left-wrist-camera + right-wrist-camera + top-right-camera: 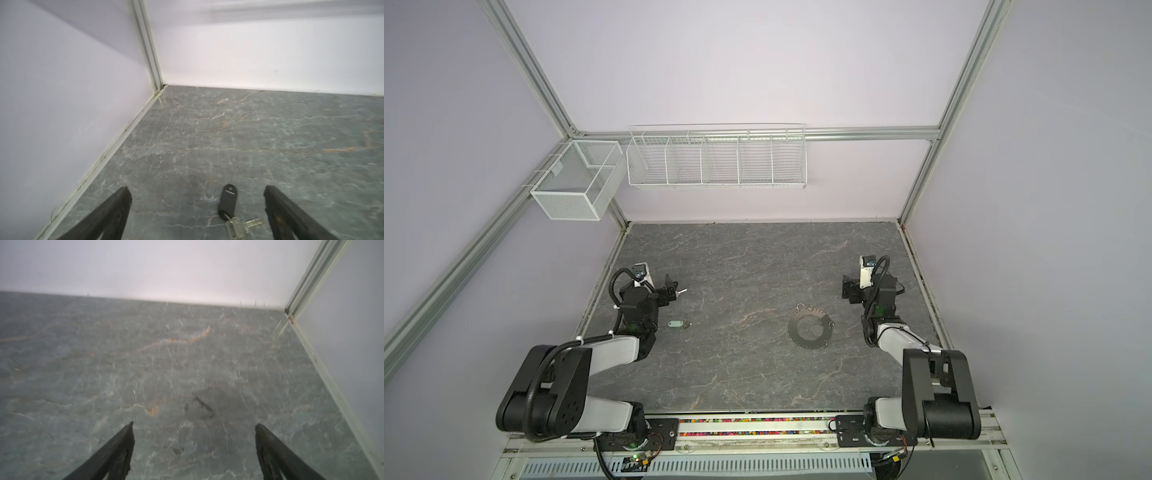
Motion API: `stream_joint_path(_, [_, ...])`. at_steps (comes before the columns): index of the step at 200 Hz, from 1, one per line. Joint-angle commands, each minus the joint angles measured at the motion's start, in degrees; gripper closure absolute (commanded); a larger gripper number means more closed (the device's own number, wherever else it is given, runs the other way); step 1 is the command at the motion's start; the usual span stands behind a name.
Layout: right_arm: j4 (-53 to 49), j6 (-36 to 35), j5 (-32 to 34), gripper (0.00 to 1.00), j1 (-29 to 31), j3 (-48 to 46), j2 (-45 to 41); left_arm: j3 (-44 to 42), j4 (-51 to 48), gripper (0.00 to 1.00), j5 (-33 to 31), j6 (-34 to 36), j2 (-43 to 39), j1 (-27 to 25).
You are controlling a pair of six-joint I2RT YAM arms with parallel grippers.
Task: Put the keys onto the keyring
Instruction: 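Grasp the silver ring plate edge with the right gripper while the left arm advances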
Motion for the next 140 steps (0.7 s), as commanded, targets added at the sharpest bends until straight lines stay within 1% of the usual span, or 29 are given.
stream_joint_path(1, [-20.42, 0.9, -1.81, 0.07, 3.57, 6.89, -3.97, 6.28, -15.09, 0.01, -0.86, -0.38, -7.11, -2.25])
stream_joint_path(20, [-32.04, 1.8, -1.59, 0.04, 7.7, 11.96, -4.67, 11.78, -28.63, 0.02, 9.51, -4.99, -12.34, -2.31])
stream_joint_path(35, [-38.02, 2.71, -0.93, 0.0, 10.67, 14.04, -4.59, 15.25, -36.54, 0.06, 15.04, -10.36, -14.69, -2.68])
stream_joint_path(46, [-40.4, 3.15, -1.48, 0.03, 12.12, 14.6, -4.32, 16.39, -39.57, 0.08, 21.04, -13.02, -15.69, -3.01])
stream_joint_path(48, [-41.07, 3.15, -2.19, 0.04, 13.02, 14.83, -4.13, 16.49, -39.97, 0.08, 21.93, -13.37, -15.78, -3.22])
stream_joint_path(59, [-43.78, 1.05, -7.03, 0.1, 13.69, 15.92, -3.22, 16.55, -41.68, 0.1, 26.1, -14.49, -16.43, -4.82])
stream_joint_path(63, [-44.77, -0.14, -8.08, 0.11, 14.09, 15.96, -2.85, 16.55, -42.56, 0.1, 26.93, -14.31, -16.65, -5.64])
stream_joint_path(73, [-48.09, -4.42, -9.79, 0.15, 15.08, 19.42, -1.18, 16.64, -44.67, 0.11, 27.05, -13.66, -17.14, -7.9])
stream_joint_path(80, [-49.99, -7.67, -9.84, 0.19, 15.6, 20.77, -0.13, 16.63, -45.75, 0.11, 27.38, -13.05, -17.32, -9.25])
stream_joint_path(86, [-51.85, -11.3, -9.71, 0.25, 16.12, 22.17, 1.28, 16.71, -46.42, 0.12, 27.77, -12.6, -17.4, -10.11])
stream_joint_path(95, [-53.86, -15.25, -9.95, 0.28, 16.27, 23.66, 3.19, 16.68, -47.13, 0.12, 28.04, -12.51, -17.34, -11.16])
stream_joint_path(108, [-57.85, -20.04, -10.76, 0.31, 16.29, 27.23, 7.22, 16.69, -47.22, 0.13, 29.51, -12.43, -16.89, -11.55])
stream_joint_path(122, [-61.56, -23.17, -11.32, 0.34, 16.21, 31.67, 11.95, 17.79, -48.56, 0.14, 30.33, -12.53, -16.09, -11.69])
stream_joint_path(135, [-64.6, -26.26, -11.31, 0.43, 16.26, 35.27, 16.35, 18.51, -48.9, 0.16, 31.08, -12.39, -15.18, -11.61])
stream_joint_path(140, [-65.64, -26.85, -10.69, 0.46, 16.32, 36.73, 17.86, 18.8, -49.03, 0.16, 31.54, -12.12, -14.75, -11.62])
